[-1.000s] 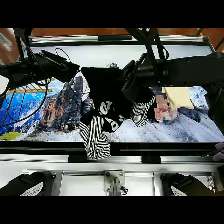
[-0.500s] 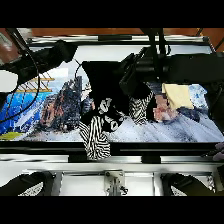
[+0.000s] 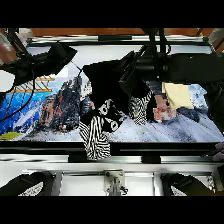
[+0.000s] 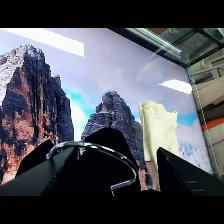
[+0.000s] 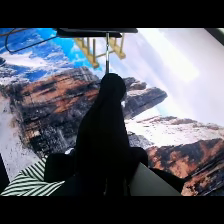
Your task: Fold the shirts.
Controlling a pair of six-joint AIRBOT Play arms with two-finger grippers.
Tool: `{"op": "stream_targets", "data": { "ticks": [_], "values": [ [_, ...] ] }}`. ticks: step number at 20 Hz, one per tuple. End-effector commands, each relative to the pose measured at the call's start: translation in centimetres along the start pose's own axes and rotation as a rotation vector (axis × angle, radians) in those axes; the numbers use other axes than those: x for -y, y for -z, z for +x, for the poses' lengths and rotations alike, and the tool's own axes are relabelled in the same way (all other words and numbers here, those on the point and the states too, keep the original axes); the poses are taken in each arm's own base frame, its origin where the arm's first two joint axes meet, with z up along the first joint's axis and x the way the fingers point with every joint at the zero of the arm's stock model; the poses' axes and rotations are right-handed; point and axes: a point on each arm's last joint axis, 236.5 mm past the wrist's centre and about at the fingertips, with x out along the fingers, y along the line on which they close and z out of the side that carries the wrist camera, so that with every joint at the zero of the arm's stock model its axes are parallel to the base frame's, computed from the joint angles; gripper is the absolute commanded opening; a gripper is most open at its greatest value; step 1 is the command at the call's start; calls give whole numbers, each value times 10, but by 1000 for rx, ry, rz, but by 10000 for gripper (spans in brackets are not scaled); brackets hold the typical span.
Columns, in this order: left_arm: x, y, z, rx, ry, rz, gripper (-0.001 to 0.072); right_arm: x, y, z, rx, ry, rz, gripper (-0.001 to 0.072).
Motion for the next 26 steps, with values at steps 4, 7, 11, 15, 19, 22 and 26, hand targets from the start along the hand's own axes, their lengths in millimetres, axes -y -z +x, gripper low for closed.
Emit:
{"op": "stream_targets", "data": {
  "ticks": [4,7,11,15,19,22,26],
  "values": [
    [5,-2,-1,11,21,75,681,5,-5,-1,21,21,0,76],
    [11,4,0,0,32,187,675,10,-10,-1,39,44,-3,75],
    [10,19,0,-53,29,488,671,16,-9,-1,36,70,-17,75],
    [1,15,0,-46,-11,559,671,17,-10,-1,40,73,-17,75],
    [-7,15,-19,-81,-43,541,671,28,-20,-3,83,119,-10,75],
    [-59,31,-40,-219,-206,414,576,31,-23,-4,95,131,-7,76],
    [-118,100,-22,-340,-298,118,548,31,-23,-4,97,131,5,75]
  ]
}}
